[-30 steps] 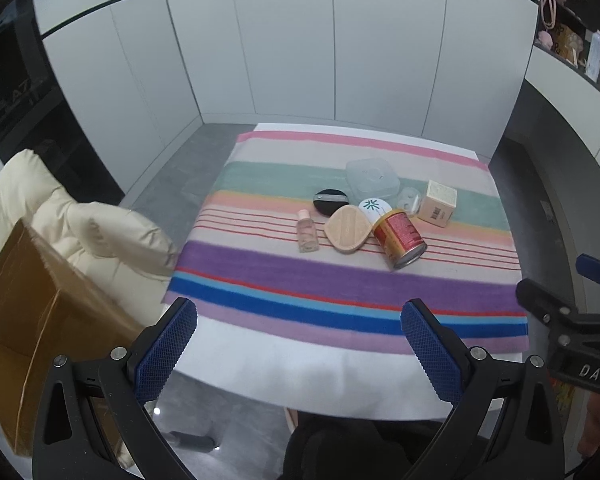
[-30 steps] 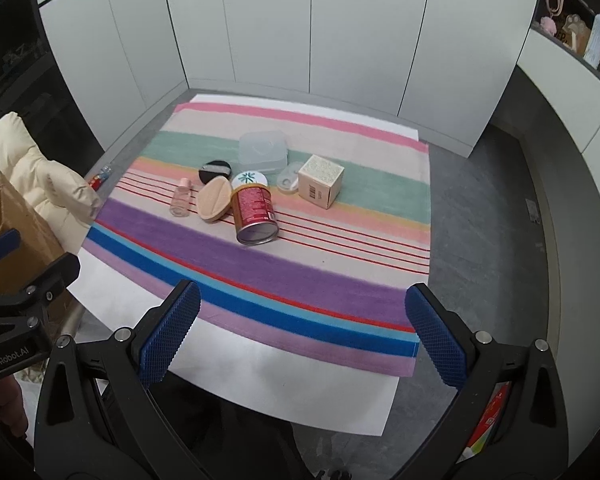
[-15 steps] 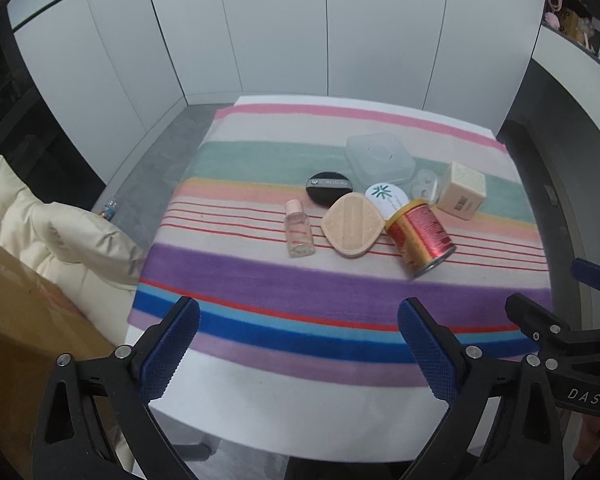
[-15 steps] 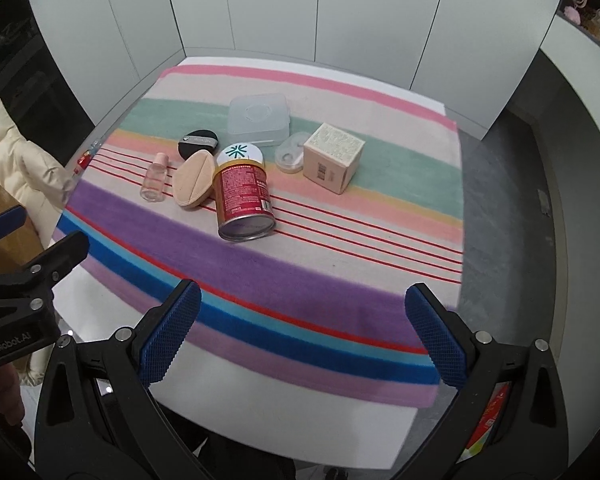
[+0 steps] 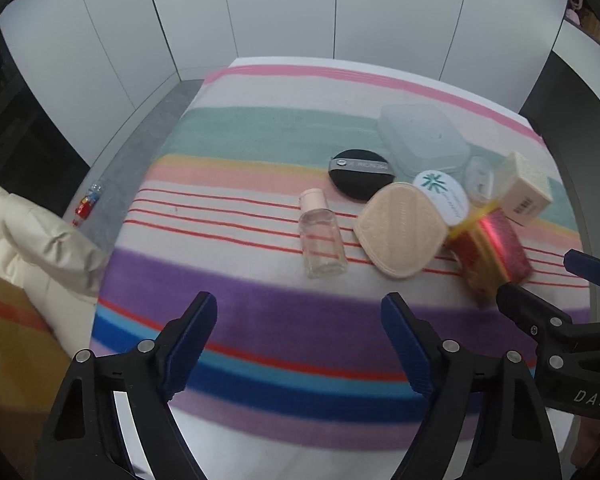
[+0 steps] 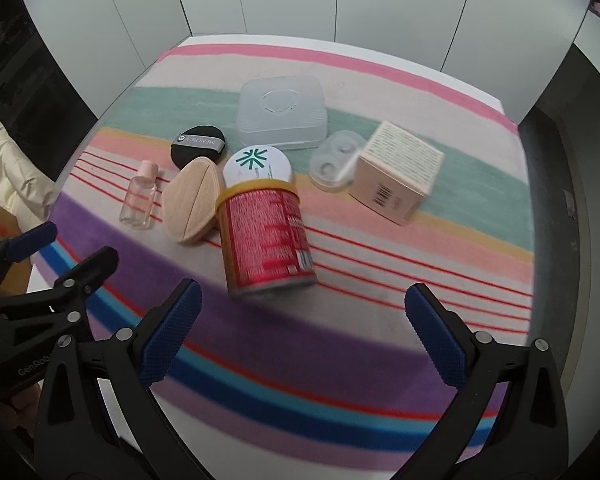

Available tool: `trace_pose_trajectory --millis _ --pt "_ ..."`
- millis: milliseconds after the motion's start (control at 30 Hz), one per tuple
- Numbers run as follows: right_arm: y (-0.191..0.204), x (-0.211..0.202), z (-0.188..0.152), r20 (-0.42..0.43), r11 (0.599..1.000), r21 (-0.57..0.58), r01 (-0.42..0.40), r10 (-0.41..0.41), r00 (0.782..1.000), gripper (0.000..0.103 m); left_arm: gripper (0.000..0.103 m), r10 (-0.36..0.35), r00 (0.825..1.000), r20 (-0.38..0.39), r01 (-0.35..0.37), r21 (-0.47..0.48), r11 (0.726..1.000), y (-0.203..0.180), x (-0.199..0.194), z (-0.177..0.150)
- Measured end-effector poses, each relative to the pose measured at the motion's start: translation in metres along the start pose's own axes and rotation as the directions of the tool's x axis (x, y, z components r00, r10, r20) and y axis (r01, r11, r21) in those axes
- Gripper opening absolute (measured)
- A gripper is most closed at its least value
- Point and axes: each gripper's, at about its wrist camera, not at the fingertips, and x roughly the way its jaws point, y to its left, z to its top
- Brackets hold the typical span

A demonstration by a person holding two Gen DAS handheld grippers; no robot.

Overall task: Organize objects
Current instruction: 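Move both tools toward the objects on the striped table, then grasp the clear pink-capped bottle with left tool while right tool grasps the red can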

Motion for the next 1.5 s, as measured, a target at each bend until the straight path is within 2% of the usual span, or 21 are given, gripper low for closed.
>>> trace_pose_trajectory --millis 333,533,633,767,833,900,967,1200,1367,1433,1500 --pt "0.005 0.034 0.008 -0.022 1.000 0.002 0.004 -0.004 1.000 0.101 0.085 0.000 1.000 -0.023 0.000 0.006 1.000 -0.001 0.042 0.012" --pt "0.008 0.045 0.014 -0.027 1.000 -0.002 -0.007 0.007 1.000 0.095 0.083 0.006 1.000 -0.017 -0.006 -0.014 1.000 0.000 0.053 0.021" --pt "0.012 0.047 0.016 -0.024 1.000 -0.014 -0.004 0.004 1.000 0.093 0.073 -0.015 0.999 -0.028 0.015 -0.015 1.000 0.000 0.057 0.027" --pt "0.016 0.050 0.017 -0.028 1.000 -0.012 -0.022 0.022 0.999 0.081 0.064 -0.030 0.999 -0.026 0.030 -0.012 0.999 -0.003 0.058 0.030" --pt "0.017 0.052 0.017 -0.035 0.999 -0.018 -0.029 0.028 0.999 0.073 0.055 -0.037 0.999 -0.024 0.037 -0.008 0.999 -0.004 0.057 0.030" --pt "0.020 0.052 0.017 -0.023 1.000 -0.015 -0.022 0.022 0.999 0.066 0.037 -0.041 0.999 -0.023 0.041 0.001 0.999 -0.005 0.054 0.030" --pt "0.020 0.051 0.016 -0.020 0.999 -0.027 -0.016 0.016 1.000 0.059 0.028 -0.043 0.999 -0.029 0.043 0.005 0.999 -0.007 0.053 0.030" --pt "0.024 0.042 0.014 -0.025 0.999 -0.029 -0.029 0.028 0.999 0.057 0.028 -0.068 0.997 -0.030 0.067 -0.015 0.998 -0.004 0.043 0.027" --pt "0.018 0.027 0.015 -0.017 0.998 0.020 -0.053 0.053 0.998 0.057 0.028 -0.082 0.996 -0.019 0.082 -0.016 0.996 -0.005 0.018 0.020" --pt "0.020 0.020 0.010 -0.014 0.998 0.026 -0.058 0.059 0.998 0.057 0.028 -0.111 0.994 -0.019 0.110 -0.028 0.993 -0.004 0.009 0.017" --pt "0.023 0.013 0.009 -0.010 0.998 0.018 -0.054 0.054 0.998 0.057 0.027 -0.098 0.995 -0.004 0.098 -0.020 0.995 -0.003 0.001 0.015"
